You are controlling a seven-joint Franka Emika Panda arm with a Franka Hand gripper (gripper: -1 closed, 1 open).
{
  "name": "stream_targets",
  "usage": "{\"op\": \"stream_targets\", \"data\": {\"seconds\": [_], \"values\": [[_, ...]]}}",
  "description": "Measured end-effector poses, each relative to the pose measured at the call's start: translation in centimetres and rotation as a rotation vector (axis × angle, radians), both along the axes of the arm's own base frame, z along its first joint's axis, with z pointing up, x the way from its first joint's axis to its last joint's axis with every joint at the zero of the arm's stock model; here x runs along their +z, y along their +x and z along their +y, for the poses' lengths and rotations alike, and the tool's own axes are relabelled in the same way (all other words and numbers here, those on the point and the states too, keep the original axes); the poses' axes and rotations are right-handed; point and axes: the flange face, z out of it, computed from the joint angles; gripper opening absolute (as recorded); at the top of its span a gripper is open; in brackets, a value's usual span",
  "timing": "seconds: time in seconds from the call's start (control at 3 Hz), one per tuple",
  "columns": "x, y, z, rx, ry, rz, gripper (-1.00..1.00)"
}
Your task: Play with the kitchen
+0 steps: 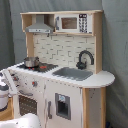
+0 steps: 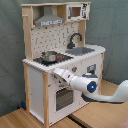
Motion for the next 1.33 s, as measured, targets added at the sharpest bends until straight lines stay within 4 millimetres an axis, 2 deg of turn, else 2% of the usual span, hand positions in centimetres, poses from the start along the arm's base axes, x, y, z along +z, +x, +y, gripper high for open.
{"op": "stream_targets", "data": {"seconds": [0.67,1.33], "values": [[0.8,-5.3,-0.5,-0.023,0.003,0.006,1.0],[4.4,-9.4,0.2,-0.065,-0.007,0.01,1.0]]}}
